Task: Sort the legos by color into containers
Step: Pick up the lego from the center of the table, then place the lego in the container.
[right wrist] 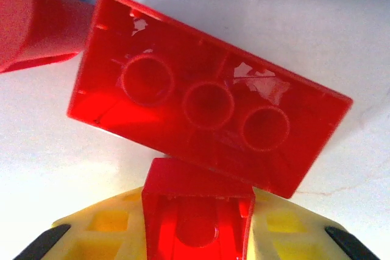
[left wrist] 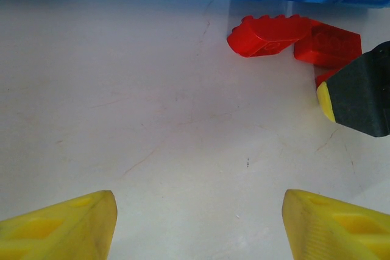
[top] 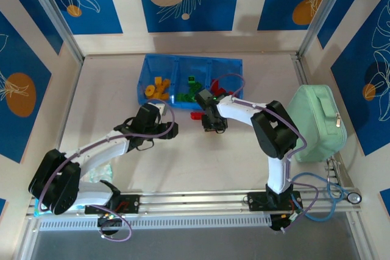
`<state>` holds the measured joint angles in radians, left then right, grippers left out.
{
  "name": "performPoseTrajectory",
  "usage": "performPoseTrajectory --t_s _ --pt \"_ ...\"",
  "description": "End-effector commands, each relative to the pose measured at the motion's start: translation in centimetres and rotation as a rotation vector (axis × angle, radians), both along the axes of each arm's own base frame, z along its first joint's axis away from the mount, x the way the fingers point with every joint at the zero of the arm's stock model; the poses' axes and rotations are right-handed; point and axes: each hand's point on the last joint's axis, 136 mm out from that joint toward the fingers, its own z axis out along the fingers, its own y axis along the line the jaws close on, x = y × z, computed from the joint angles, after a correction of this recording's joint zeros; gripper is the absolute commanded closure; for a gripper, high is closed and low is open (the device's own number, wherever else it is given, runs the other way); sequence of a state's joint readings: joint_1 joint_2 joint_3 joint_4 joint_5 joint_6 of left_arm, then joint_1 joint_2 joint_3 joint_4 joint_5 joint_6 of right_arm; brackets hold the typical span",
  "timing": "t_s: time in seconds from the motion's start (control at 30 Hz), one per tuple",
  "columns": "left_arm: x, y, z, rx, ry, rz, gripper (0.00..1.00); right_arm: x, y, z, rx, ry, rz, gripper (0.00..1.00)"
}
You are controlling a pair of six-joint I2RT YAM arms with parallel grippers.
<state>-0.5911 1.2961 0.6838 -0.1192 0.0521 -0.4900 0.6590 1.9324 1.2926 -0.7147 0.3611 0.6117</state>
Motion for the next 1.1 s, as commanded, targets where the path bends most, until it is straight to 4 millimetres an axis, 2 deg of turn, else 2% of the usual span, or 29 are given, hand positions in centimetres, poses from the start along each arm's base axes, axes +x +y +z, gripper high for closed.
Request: performPoseTrajectory --t_s 0.0,0.1,0.2,0.37,0.47,0.6,0.77,0.8,0.87,0.93,0.97,1.07 --pt "0.6 -0.7 1.4 -0.009 -0.038 -0.021 0.28 -0.8 -0.7 1.3 -0.028 -0.016 0.003 0.78" --pt "0.4 -0.8 1.3 -0.015 -0.030 -0.027 0.28 -0.4 -0.5 3.6 -0.008 -0.070 0.015 0.80" --pt "0.0 -1.0 0.8 -0.012 -0.018 -0.033 0.28 0.7 -0.6 6.4 0.012 -0.140 0.025 0.80" --pt "-1.3 -1.6 0.3 -0.002 -0.004 -0.051 0.28 4.6 -2.0 10.7 0.046 -0.245 0.019 0.80" --pt "-2.2 -1.8 0.0 -0.005 0.000 -0.052 0.28 7.4 -3.2 12.4 0.052 -0.287 0.008 0.79" --pt "-2.9 -1.8 -0.2 -0.003 -0.003 -0.050 0.28 10.7 -4.5 12.7 0.063 -0.287 -0.011 0.79" --pt "-3.2 -2.0 0.0 0.001 -0.007 -0.058 0.28 13.1 -4.9 11.1 0.047 -0.255 -0.018 0.74" --pt "-3.1 -2.1 0.0 0.002 -0.009 -0.060 0.28 13.3 -4.9 10.9 0.042 -0.254 -0.021 0.70" --pt "-3.0 -2.2 0.1 0.005 -0.014 -0.068 0.28 13.4 -5.1 10.7 0.034 -0.244 -0.030 0.48" --pt "-2.8 -2.4 0.2 0.011 -0.018 -0.075 0.28 13.3 -4.9 11.1 0.042 -0.258 -0.031 0.38" --pt "-2.7 -2.5 0.3 0.016 -0.022 -0.079 0.28 13.2 -4.9 11.5 0.046 -0.271 -0.033 0.34" --pt "-2.0 -3.0 0.5 0.028 -0.033 -0.094 0.27 12.4 -5.1 12.7 0.055 -0.301 -0.040 0.33"
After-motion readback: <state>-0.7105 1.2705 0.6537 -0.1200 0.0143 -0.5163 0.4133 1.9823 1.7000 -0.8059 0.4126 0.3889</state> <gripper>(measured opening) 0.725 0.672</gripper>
